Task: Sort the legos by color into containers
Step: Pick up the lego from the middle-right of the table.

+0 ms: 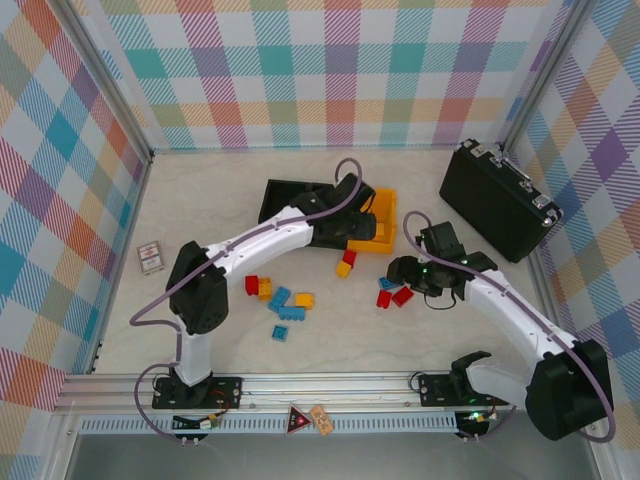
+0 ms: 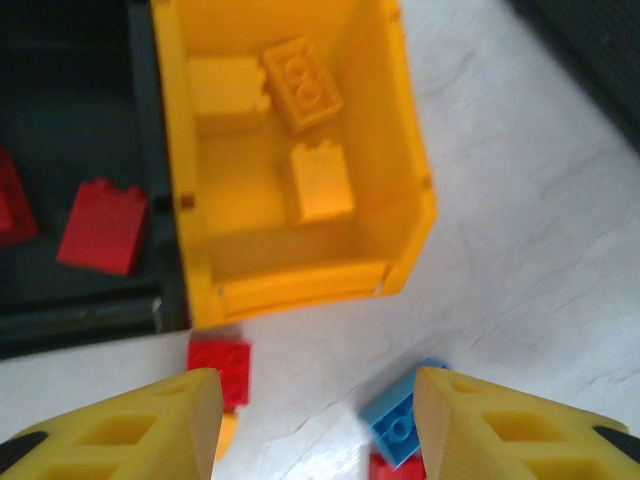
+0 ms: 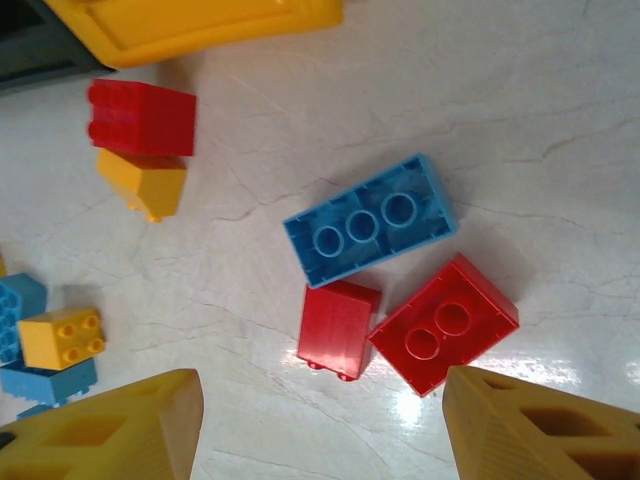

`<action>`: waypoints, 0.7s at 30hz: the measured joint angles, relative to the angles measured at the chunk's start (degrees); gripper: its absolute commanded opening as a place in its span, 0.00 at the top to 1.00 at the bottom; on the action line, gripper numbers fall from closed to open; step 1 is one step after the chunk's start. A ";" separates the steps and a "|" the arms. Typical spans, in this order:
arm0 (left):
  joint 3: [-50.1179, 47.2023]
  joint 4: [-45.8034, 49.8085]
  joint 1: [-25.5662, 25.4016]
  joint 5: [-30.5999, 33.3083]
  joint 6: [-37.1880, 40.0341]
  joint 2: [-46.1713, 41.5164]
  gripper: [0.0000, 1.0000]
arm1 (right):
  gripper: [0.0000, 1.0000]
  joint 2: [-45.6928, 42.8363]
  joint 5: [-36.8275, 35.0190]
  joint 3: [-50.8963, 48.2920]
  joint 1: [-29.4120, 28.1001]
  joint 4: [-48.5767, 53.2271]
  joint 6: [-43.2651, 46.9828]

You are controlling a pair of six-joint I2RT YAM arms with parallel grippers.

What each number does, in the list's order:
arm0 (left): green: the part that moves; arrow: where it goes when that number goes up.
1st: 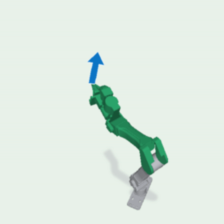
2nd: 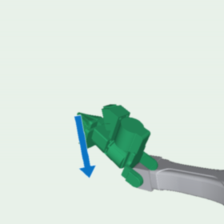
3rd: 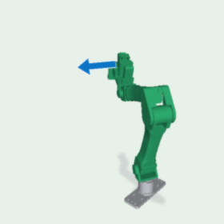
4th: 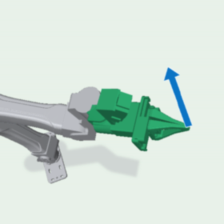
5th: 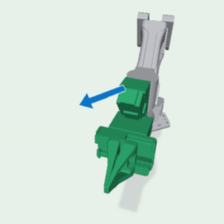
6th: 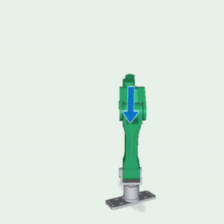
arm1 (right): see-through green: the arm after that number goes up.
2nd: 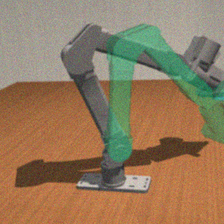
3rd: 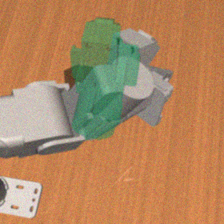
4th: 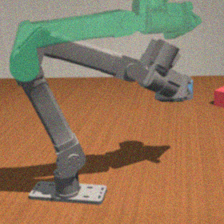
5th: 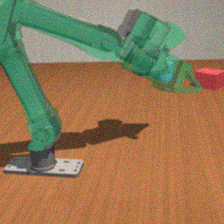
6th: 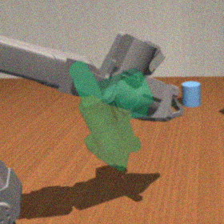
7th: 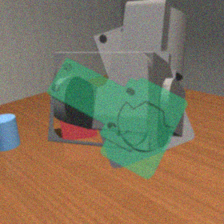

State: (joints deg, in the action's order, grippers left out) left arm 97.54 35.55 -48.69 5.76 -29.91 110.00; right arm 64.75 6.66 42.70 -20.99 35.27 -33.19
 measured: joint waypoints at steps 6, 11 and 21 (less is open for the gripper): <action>-15.58 -4.92 0.00 -1.51 -1.68 -7.72 0.47 | 0.32 5.25 -1.25 -0.07 0.02 1.33 -2.43; -25.88 -8.44 -0.04 -3.26 -3.58 -14.40 0.47 | 0.32 8.11 -1.70 -1.31 0.04 1.25 -4.28; -36.98 -11.69 -0.04 -3.15 -8.28 -22.40 0.47 | 0.33 13.66 -1.70 -2.62 -0.09 -0.66 -6.84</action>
State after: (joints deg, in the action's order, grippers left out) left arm 60.55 23.86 -48.73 2.61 -38.20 87.59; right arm 78.41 4.95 40.07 -21.08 34.61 -40.03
